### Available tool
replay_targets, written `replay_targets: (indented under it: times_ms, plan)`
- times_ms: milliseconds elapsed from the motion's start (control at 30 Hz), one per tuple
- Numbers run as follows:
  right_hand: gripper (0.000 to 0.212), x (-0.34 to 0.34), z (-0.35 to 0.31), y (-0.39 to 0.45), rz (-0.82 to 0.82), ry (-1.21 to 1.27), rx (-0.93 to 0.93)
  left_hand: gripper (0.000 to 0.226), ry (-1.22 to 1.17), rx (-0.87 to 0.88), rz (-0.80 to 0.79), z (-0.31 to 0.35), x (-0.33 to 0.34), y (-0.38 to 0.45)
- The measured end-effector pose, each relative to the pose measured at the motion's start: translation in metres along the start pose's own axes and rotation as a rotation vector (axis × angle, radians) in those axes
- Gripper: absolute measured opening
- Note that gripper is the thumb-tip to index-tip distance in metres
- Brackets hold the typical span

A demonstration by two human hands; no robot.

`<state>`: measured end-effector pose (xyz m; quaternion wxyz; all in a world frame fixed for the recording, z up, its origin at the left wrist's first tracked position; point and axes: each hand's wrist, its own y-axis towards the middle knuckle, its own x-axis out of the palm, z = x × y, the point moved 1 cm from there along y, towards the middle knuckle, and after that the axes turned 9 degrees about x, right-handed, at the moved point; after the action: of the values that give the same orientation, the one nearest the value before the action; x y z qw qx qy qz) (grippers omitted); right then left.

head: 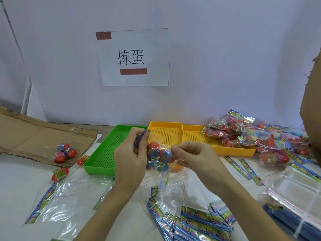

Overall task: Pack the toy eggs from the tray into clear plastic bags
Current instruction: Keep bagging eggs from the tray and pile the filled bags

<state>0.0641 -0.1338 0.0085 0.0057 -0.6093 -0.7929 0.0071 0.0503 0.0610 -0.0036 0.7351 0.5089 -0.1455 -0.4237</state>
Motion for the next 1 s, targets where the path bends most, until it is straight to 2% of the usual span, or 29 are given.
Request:
replay_targets:
  times_ms: [133, 233, 333, 433, 500, 633, 733, 833, 933, 967, 1000]
  plan:
    - [0.017, 0.002, 0.002, 0.001, 0.061, -0.045, -0.062, 0.012, -0.002, -0.005, 0.01, -0.004, -0.001, 0.001]
    - [0.011, 0.006, 0.0, 0.0, 0.09, -0.221, -0.15, 0.012, -0.02, -0.014, 0.025, -0.005, -0.002, 0.002]
    - [0.013, 0.009, -0.002, -0.001, 0.035, -0.349, -0.189, 0.007, 0.002, 0.03, 0.031, -0.005, -0.006, 0.005]
    - [0.025, 0.007, -0.002, -0.002, -0.035, -0.265, -0.125, 0.007, -0.011, 0.063, 0.012, -0.004, -0.01, 0.009]
    - [0.018, 0.007, -0.003, -0.003, -0.053, -0.271, -0.112, 0.007, -0.041, 0.044, 0.0, -0.005, -0.012, 0.01]
    - [0.008, 0.008, -0.004, -0.004, 0.025, -0.372, -0.2, 0.005, -0.07, -0.049, 0.003, -0.002, -0.011, 0.011]
    - [0.011, 0.015, 0.0, -0.003, 0.117, -0.403, -0.228, 0.009, -0.059, -0.118, 0.005, -0.002, -0.011, 0.011]
    - [0.013, 0.019, 0.005, -0.003, 0.198, -0.39, -0.245, 0.022, -0.155, -0.264, 0.021, -0.005, -0.013, 0.012]
    - [0.018, 0.009, 0.005, 0.0, 0.325, -0.242, -0.26, 0.055, -0.685, -0.621, 0.047, -0.004, -0.007, 0.017]
    - [0.018, 0.004, 0.003, 0.001, 0.362, -0.177, -0.257, 0.062, -0.804, -0.711, 0.014, -0.002, -0.005, 0.017]
    - [0.019, 0.0, 0.002, 0.002, 0.388, -0.125, -0.252, 0.064, -0.813, -0.752, -0.069, 0.0, -0.003, 0.016]
